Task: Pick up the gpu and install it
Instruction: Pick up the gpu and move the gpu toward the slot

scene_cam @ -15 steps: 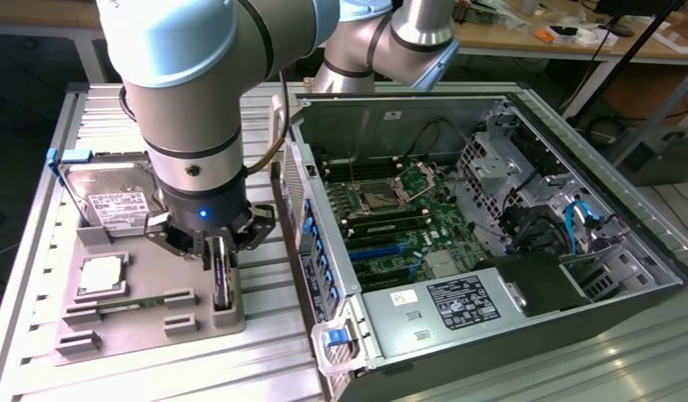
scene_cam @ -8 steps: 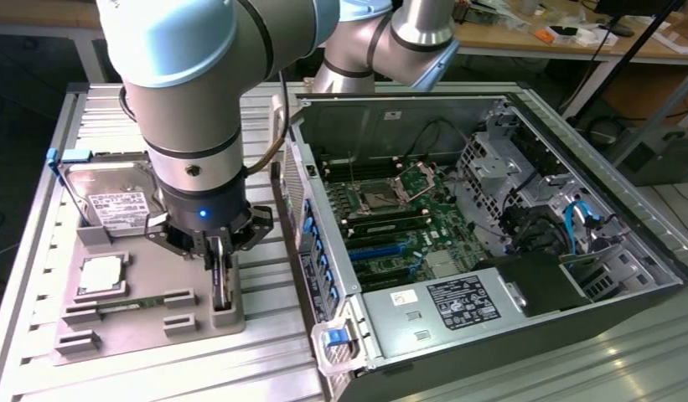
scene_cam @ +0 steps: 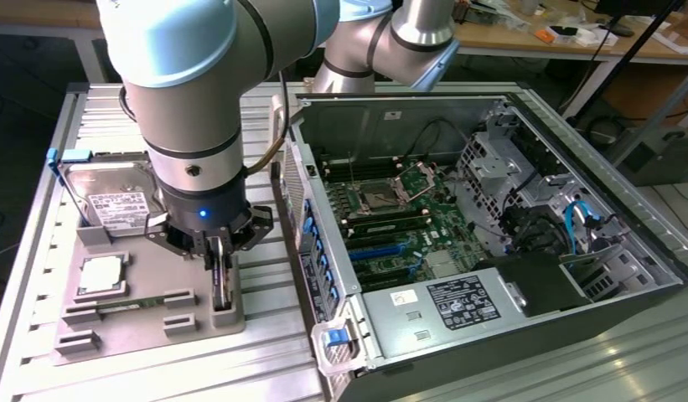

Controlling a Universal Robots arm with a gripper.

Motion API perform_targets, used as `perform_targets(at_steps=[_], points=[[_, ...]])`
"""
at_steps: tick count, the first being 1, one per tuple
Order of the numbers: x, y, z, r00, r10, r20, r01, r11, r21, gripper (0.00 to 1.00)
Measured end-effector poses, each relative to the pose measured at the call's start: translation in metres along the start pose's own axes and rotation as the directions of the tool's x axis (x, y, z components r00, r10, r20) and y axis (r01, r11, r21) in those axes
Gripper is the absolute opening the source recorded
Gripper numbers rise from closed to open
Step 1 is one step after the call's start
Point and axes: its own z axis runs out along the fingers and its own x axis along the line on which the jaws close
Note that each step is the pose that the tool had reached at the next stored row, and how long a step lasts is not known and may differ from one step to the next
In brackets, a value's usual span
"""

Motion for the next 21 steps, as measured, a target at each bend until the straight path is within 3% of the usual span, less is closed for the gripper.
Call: perform_targets(at_steps=[13, 21], points=[[0.0, 0.0, -0.0001, 1.0, 0.0, 0.0003, 0.0, 1.0, -0.0002, 0.27], [-0.0002, 0.0002, -0.0055, 1.0, 0.0, 0.0, 0.0, 1.0, 0.0003, 0.27]])
